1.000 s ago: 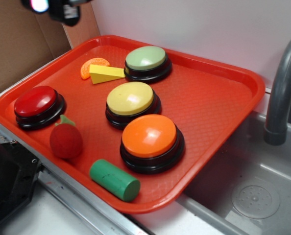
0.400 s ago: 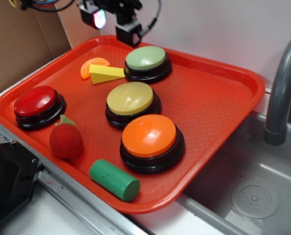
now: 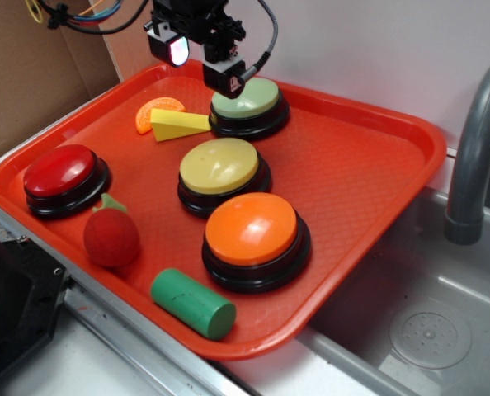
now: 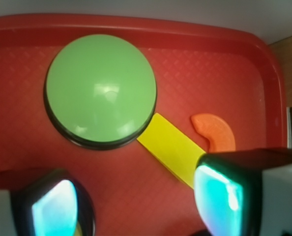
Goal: Push the green button.
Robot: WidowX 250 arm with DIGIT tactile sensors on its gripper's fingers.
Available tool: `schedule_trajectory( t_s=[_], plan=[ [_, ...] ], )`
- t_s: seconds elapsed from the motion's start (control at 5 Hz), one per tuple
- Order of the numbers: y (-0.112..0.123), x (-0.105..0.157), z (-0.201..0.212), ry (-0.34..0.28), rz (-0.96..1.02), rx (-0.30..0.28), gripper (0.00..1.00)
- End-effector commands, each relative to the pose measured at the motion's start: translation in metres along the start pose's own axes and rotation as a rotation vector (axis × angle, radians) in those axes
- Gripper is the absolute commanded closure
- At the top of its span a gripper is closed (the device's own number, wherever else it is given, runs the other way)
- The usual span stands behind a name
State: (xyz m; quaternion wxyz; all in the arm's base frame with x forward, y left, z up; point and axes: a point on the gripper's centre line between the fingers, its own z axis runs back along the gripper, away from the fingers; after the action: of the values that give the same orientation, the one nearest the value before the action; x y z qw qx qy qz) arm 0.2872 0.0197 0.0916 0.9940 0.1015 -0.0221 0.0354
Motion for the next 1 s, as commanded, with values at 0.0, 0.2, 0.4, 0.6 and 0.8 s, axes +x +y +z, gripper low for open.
schedule_trajectory(
  t_s=[0.0, 0.2, 0.4, 0.6, 0.8],
  plan=[
    [0.009, 0.014, 0.020, -0.058, 0.021, -0.003, 0.00],
    [0.012, 0.029, 0.010, -0.180, 0.019, -0.029, 0.00],
    [0.018, 0.050, -0.005, -0.153, 0.027, -0.032, 0.00],
    [0.014, 0.060, -0.019, -0.117, 0.010, -0.040, 0.00],
    [0.012, 0.060, -0.030, -0.068, 0.015, -0.066, 0.00]
  ],
)
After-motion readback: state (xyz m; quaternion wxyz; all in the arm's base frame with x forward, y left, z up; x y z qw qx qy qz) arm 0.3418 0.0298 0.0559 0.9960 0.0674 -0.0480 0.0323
